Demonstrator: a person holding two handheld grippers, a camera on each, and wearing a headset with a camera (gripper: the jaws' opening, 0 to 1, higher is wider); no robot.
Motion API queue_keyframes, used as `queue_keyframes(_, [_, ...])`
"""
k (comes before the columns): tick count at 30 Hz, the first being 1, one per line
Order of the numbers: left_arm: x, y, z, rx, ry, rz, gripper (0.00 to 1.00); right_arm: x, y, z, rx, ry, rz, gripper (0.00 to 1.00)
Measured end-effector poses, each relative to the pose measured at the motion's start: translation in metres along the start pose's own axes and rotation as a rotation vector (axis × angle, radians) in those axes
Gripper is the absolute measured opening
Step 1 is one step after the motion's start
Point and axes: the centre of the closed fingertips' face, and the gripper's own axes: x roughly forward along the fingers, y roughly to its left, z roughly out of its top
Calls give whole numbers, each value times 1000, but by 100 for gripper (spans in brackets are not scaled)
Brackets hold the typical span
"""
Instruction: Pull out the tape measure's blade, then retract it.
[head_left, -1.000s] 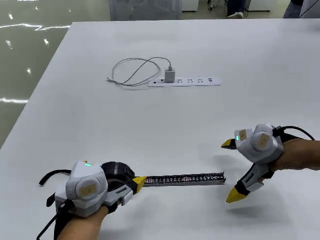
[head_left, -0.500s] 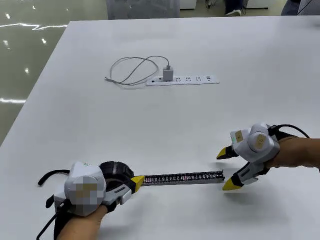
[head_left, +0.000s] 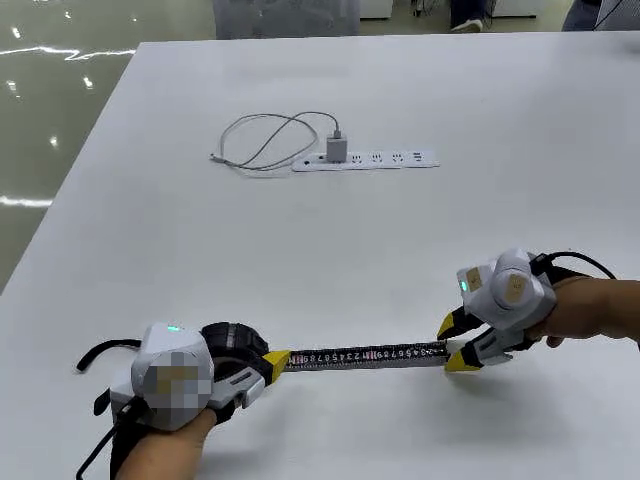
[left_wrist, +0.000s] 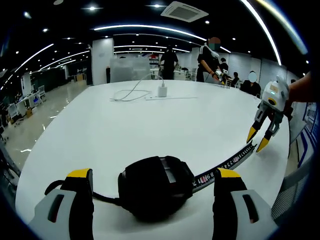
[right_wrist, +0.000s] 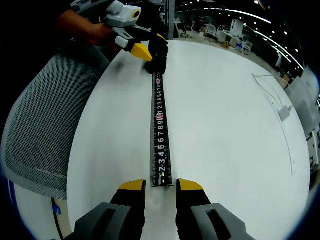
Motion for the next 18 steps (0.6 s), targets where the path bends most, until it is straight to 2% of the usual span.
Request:
queue_keyframes(6, [1, 1, -1, 16, 3, -2, 99, 2, 0, -3, -18, 13, 5, 14])
queue_keyframes(15, [4, 0, -5, 22, 12, -6, 99, 4, -3, -4, -16, 29, -1, 12])
queue_keyframes(18, [5, 0, -5, 23, 15, -4, 98, 5, -3, -3, 26, 53, 3, 12])
